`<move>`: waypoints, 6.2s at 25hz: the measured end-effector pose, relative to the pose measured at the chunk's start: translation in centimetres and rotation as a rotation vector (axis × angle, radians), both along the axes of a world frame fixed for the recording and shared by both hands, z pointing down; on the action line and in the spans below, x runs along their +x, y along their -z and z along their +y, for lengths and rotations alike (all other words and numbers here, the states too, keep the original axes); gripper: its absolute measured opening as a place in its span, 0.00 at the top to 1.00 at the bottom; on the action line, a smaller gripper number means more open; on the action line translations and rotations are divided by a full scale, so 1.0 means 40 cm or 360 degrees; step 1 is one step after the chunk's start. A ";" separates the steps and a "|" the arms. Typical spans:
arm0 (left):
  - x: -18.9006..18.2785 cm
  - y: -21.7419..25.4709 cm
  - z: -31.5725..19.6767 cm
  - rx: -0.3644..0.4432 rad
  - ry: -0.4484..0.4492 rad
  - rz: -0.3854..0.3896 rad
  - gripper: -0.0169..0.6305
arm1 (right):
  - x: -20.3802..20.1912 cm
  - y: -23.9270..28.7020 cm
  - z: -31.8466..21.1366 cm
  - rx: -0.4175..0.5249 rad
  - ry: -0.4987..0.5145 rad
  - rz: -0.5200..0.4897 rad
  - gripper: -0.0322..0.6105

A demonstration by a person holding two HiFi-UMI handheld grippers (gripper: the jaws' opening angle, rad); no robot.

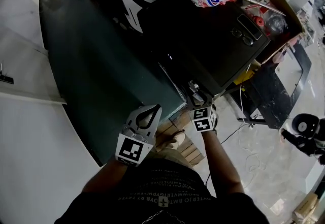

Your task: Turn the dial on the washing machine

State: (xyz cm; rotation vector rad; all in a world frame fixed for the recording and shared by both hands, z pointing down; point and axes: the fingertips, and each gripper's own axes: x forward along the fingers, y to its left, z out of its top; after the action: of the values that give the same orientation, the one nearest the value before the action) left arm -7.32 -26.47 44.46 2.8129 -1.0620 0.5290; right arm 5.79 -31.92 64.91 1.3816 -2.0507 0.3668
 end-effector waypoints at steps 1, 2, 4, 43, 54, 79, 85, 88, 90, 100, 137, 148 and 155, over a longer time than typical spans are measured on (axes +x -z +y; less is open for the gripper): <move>0.001 0.004 0.001 0.0005 -0.0001 0.0001 0.97 | 0.001 -0.004 0.003 -0.0011 -0.0004 -0.0010 0.68; 0.001 0.008 0.001 0.0012 0.0000 -0.0006 0.97 | 0.001 -0.005 0.004 -0.0014 -0.0007 -0.0020 0.67; 0.000 0.018 0.003 0.0026 0.0008 -0.0019 0.97 | 0.001 -0.004 0.005 -0.0018 -0.0005 -0.0031 0.67; 0.008 0.201 -0.008 0.0218 0.0086 0.0065 0.97 | -0.047 0.055 -0.017 -0.0011 0.0199 0.0047 0.66; -0.042 0.198 -0.003 0.0212 0.0173 0.0078 0.97 | -0.023 0.032 0.004 -0.0072 0.0145 0.0028 0.66; -0.054 0.185 0.016 0.0183 0.0149 0.0038 0.97 | -0.014 0.025 0.008 -0.0126 0.0107 0.0065 0.62; -0.046 0.194 -0.006 0.0209 0.0130 0.0035 0.97 | -0.040 0.062 -0.021 -0.0021 0.0156 0.0046 0.62; -0.043 0.199 -0.019 0.0200 0.0127 0.0038 0.97 | -0.046 0.053 -0.029 -0.0044 0.0156 0.0052 0.63; -0.041 0.205 -0.029 0.0215 0.0119 0.0040 0.97 | -0.044 0.055 -0.033 -0.0040 0.0153 0.0067 0.63; -0.033 0.204 -0.039 0.0200 0.0103 0.0048 0.97 | -0.033 0.049 -0.026 -0.0043 0.0120 0.0045 0.62; -0.113 0.208 -0.019 0.0175 0.0185 0.0064 0.97 | -0.029 0.037 -0.004 -0.0121 0.0114 0.0120 0.60; -0.128 0.203 0.001 0.0182 0.0218 0.0070 0.97 | -0.058 0.048 -0.023 -0.0063 0.0203 0.0179 0.61; -0.135 0.205 0.016 0.0187 0.0228 0.0067 0.97 | -0.049 0.039 -0.013 -0.0088 0.0181 0.0166 0.61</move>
State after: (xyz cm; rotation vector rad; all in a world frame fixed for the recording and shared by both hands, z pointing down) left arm -12.72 -25.83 36.27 2.8031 -1.3144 0.4038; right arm 3.81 -32.43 63.33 1.2196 -2.0079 0.2941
